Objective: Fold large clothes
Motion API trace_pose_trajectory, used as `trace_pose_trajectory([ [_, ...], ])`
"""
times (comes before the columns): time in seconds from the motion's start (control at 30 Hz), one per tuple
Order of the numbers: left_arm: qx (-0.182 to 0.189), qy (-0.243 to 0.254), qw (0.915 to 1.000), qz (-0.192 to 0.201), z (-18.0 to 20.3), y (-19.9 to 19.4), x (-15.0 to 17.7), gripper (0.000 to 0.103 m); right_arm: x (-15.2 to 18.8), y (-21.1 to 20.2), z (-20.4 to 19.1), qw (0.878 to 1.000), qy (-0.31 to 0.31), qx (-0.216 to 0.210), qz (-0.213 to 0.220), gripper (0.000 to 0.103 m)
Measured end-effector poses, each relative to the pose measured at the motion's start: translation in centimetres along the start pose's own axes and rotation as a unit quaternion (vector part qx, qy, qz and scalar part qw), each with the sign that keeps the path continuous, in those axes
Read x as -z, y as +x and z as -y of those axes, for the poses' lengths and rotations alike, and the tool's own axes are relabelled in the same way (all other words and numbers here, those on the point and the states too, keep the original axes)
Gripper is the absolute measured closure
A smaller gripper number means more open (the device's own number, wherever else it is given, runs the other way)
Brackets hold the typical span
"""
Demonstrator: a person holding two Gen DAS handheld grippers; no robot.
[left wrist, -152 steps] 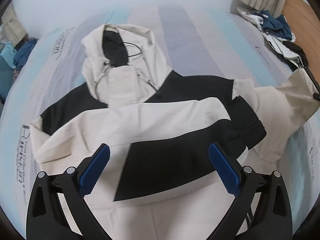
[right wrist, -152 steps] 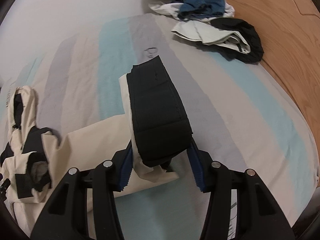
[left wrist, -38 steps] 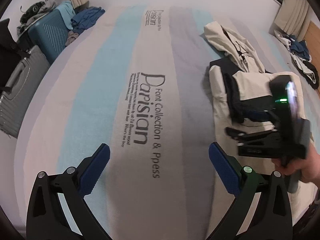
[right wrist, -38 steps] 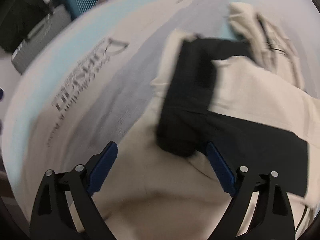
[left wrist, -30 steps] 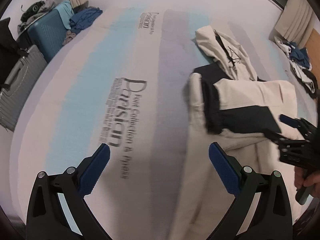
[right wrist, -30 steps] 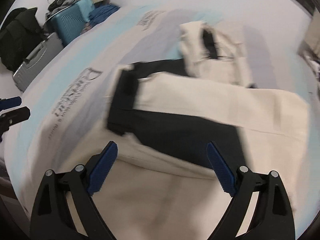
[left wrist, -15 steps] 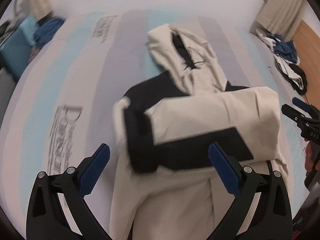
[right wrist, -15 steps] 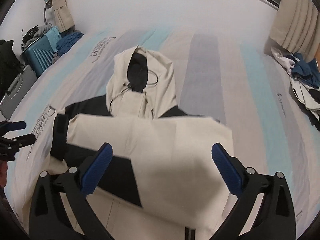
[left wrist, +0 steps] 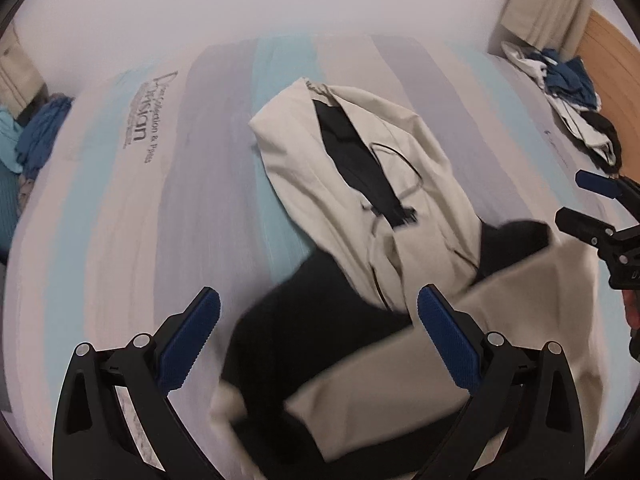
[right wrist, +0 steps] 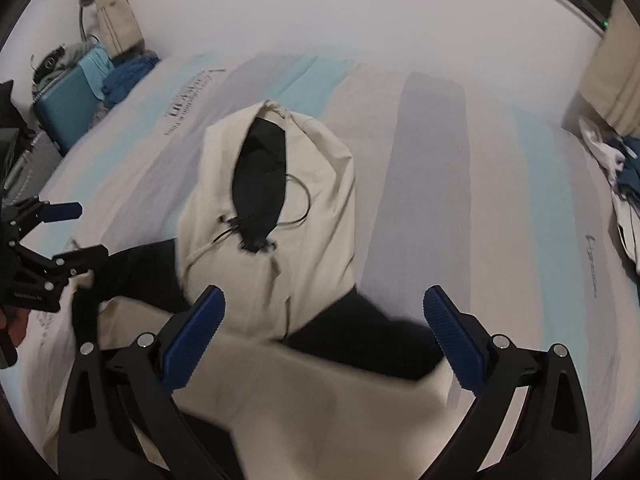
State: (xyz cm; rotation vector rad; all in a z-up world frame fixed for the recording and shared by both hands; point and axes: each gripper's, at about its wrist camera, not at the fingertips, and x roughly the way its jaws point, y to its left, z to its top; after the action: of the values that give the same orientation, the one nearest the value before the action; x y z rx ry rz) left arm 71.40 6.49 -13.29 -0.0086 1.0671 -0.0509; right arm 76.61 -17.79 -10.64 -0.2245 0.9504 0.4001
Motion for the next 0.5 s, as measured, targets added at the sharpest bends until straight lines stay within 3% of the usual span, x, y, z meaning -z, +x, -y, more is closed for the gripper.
trace_pose_trajectory([
  [0.23,0.024,-0.038,0.999,-0.001,-2.2,5.5,-4.6,0.006,-4.7,6.9,2.1,1.0,-0.001,0.0,-0.015,0.007],
  [0.5,0.012,-0.021,0.9996,0.012,-2.8,10.7,-9.6,0.006,-8.6,13.8,2.9,0.999,-0.015,-0.017,-0.028,0.015],
])
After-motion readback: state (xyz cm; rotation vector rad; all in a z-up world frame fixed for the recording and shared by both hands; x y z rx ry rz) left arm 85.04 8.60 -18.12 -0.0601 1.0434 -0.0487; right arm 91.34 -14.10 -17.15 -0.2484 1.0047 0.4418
